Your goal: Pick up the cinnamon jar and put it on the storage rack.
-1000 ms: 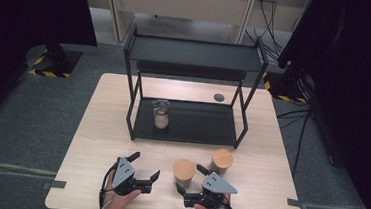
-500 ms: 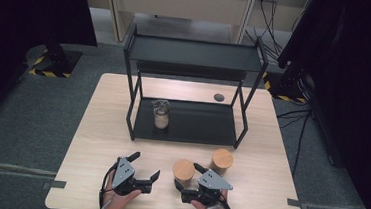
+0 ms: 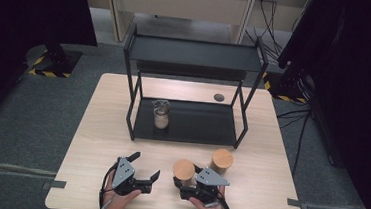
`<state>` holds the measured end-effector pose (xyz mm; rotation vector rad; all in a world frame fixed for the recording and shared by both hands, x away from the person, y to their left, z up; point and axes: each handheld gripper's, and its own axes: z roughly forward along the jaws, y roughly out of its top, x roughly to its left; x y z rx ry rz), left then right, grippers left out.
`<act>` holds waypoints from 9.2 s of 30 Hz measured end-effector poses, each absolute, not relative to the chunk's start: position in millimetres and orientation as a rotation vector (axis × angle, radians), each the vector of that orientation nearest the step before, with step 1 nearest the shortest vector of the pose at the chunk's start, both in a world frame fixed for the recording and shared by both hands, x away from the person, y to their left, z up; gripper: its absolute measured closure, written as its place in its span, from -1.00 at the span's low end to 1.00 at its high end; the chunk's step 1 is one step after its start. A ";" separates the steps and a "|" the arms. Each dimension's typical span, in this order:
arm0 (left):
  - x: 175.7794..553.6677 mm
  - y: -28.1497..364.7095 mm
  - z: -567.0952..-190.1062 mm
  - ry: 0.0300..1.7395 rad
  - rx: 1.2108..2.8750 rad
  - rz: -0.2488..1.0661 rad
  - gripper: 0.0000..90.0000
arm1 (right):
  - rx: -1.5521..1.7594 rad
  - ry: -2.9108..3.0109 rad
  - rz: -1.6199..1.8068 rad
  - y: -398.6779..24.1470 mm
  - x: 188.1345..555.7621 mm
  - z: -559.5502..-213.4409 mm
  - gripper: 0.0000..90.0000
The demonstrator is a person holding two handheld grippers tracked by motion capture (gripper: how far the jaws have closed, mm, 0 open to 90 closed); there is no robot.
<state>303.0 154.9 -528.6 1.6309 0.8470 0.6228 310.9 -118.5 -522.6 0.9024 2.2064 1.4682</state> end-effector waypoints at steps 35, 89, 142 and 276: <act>303.6 154.9 -528.6 0.849 1.632 0.617 -0.93 | 0.889 2.185 1.451 -110.9 322.3 -505.1 -0.41; 304.0 155.5 -528.6 0.849 1.633 0.612 -0.93 | 0.927 2.205 1.412 -85.8 369.1 -484.7 -0.41; 304.3 155.9 -528.6 0.850 1.632 0.608 -0.93 | 1.009 2.118 1.348 -76.3 425.7 -469.9 -0.41; 304.3 155.4 -528.6 0.845 1.635 0.607 -0.92 | 1.213 1.996 1.352 -75.7 454.7 -476.8 -0.86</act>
